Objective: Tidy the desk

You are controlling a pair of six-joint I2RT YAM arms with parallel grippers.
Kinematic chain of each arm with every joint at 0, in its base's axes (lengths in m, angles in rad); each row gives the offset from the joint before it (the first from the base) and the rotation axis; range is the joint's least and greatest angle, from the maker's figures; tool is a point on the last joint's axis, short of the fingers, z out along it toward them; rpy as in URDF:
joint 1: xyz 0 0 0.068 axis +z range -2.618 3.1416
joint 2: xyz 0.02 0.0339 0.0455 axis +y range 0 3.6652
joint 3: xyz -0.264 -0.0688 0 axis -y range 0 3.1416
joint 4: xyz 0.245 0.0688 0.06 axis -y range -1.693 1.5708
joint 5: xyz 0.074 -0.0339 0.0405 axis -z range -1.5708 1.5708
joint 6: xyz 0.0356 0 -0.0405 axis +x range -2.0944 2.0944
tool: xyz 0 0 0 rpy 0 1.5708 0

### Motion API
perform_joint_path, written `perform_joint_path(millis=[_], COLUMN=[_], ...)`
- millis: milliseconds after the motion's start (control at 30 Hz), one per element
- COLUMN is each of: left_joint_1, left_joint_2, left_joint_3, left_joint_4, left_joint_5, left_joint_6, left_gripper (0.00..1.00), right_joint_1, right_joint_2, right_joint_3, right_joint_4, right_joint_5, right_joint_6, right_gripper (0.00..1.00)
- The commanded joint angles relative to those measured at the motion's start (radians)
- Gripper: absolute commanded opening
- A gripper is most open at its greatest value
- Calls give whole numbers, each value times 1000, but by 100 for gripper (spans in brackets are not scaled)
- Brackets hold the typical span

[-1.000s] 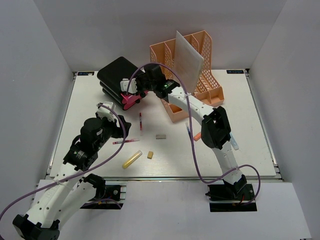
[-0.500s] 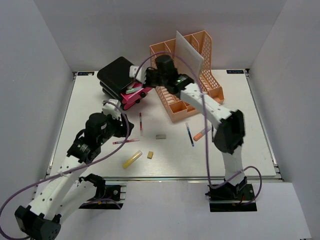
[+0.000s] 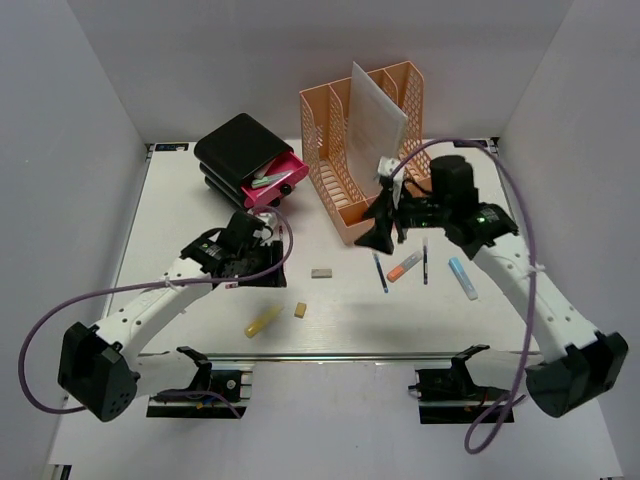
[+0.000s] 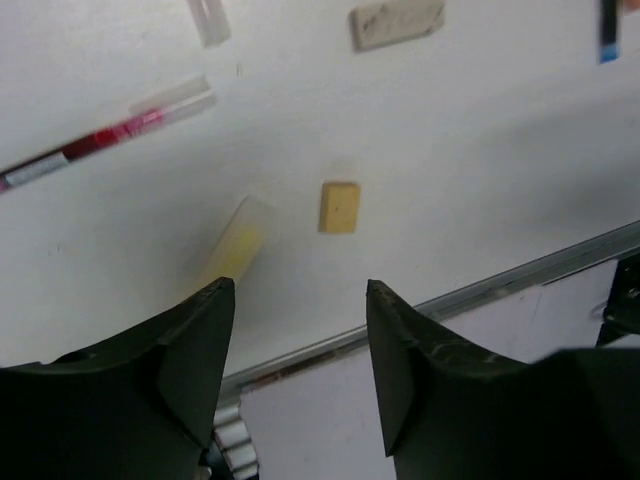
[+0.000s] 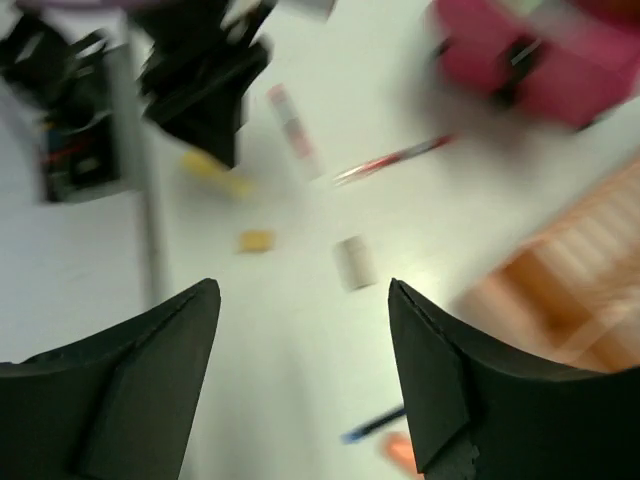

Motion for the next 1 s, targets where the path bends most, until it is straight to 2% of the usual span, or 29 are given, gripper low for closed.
perform_joint_path(millis=[0, 33, 100, 167, 333, 433, 633, 967], left_joint_1=[-50, -62, -97, -128, -168, -197, -226, -217], left_joint_2=[20, 35, 76, 104, 202, 239, 302, 411], left_joint_3=[-4, 0, 17, 23, 27, 11, -7, -21], left_joint_4=[-100, -107, -114, -108, -102, -94, -52, 22], left_joint_5=[-92, -159, -198, -242, -260, -261, -312, -309], left_joint_6=[-88, -103, -112, -117, -111, -106, -62, 20], left_gripper=[67, 68, 72, 73, 73, 72, 71, 65], right_joint_1=[-40, -51, -72, -86, -118, -133, -164, -207], right_joint_2=[32, 24, -14, -44, -85, -93, -114, -127], right_joint_3=[-137, -162, -232, -266, -338, -349, -355, -367], right_joint_4=[-85, -65, 8, 60, 68, 73, 70, 87], right_joint_5=[-314, -333, -369, -338, -328, -319, -333, -343], right_joint_6=[34, 37, 46, 40, 12, 3, 1, 12], right_gripper=[74, 73, 71, 67, 54, 51, 51, 52])
